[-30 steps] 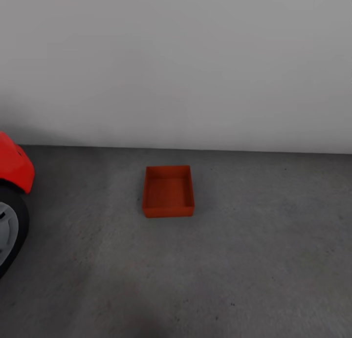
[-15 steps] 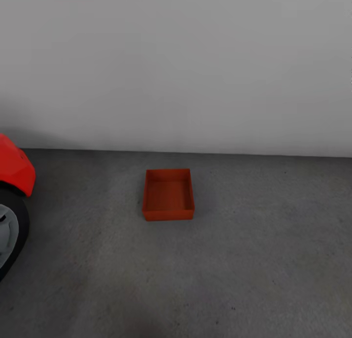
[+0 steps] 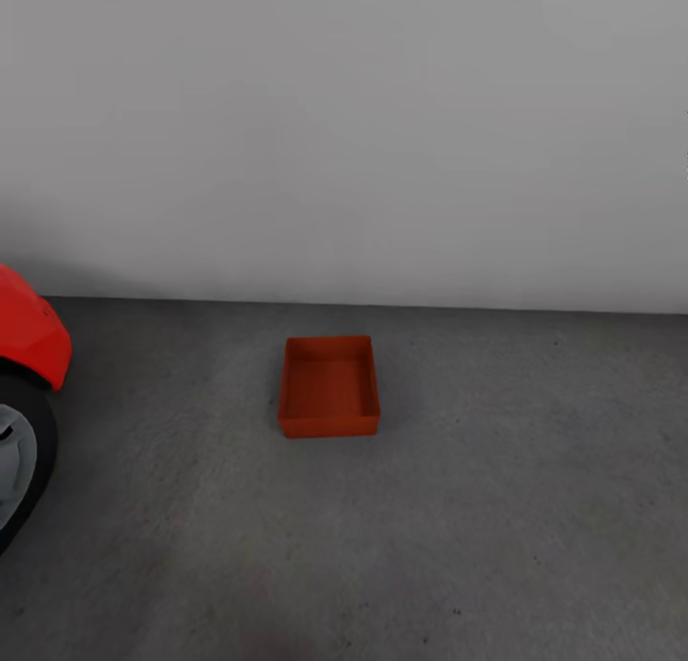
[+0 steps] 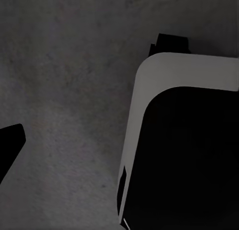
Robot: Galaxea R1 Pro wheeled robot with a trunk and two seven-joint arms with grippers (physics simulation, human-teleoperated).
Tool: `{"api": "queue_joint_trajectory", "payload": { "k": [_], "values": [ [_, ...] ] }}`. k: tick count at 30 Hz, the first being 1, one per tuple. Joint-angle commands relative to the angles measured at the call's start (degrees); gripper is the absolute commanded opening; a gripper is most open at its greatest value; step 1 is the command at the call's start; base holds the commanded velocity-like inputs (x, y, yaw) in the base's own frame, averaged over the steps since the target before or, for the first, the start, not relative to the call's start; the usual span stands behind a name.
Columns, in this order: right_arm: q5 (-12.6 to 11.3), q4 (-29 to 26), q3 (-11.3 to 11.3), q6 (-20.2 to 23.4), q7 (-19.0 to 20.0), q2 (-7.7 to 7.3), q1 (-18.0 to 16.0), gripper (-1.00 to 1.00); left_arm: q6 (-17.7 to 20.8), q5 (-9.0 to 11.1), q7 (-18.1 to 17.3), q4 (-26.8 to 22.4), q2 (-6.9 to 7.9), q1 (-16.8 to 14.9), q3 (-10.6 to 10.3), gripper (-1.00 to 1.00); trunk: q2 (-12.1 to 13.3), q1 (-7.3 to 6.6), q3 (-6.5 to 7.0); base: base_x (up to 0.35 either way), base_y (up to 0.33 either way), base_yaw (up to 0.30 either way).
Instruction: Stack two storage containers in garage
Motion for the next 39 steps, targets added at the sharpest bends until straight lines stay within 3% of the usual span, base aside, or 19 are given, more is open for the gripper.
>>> {"api": "queue_joint_trajectory", "payload": {
  "k": [1,39],
  "values": [
    [-0.50,0.17,0.47,-0.30,-0.01,0.08,-0.02,1.00,-0.18,0.52,0.11,0.05,-0.01,-0.02,-0.49,1.00,-0.02,0.00,0.06,0.000,0.000,0.000],
    [-0.46,0.15,0.73,-1.45,1.28,-0.58,0.47,1.00,-0.18,0.52,0.11,0.04,0.00,-0.02,-0.49,1.00,-0.02,0.00,3.42,0.000,0.000,0.000]
  ]
}}
